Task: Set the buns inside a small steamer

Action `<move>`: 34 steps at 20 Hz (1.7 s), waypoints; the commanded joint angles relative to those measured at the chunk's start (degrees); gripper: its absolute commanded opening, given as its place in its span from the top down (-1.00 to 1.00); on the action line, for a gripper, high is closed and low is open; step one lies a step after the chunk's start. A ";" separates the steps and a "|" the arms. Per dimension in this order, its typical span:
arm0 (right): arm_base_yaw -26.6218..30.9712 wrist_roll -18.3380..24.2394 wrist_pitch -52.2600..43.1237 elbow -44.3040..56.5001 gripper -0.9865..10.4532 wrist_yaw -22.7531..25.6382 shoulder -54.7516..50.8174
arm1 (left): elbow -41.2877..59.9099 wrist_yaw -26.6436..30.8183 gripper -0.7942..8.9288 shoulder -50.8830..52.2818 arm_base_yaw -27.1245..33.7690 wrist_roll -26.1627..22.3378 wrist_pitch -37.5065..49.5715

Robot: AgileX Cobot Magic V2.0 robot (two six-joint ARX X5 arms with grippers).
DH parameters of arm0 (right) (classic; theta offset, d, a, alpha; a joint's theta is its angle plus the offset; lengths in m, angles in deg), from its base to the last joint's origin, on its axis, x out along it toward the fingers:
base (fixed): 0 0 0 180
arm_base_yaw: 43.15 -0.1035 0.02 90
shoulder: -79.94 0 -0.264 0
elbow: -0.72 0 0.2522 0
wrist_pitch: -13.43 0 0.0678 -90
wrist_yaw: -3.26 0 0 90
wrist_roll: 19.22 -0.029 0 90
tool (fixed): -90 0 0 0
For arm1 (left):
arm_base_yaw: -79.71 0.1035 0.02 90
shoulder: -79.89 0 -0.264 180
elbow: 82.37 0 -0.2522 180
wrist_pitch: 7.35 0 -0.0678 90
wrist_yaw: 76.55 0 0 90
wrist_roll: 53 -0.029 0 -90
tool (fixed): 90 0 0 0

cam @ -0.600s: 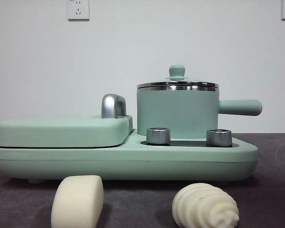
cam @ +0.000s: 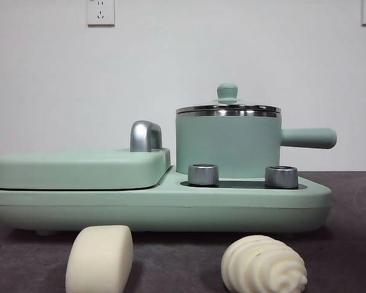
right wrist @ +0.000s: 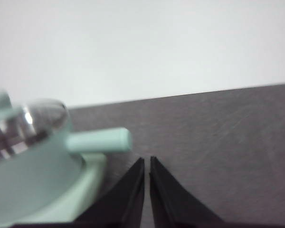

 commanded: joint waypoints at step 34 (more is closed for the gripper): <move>0.00 9.92 14.05 -32.48 0.81 -13.46 17.73 | -34.49 -11.21 0.82 -18.21 -0.13 -6.56 -22.99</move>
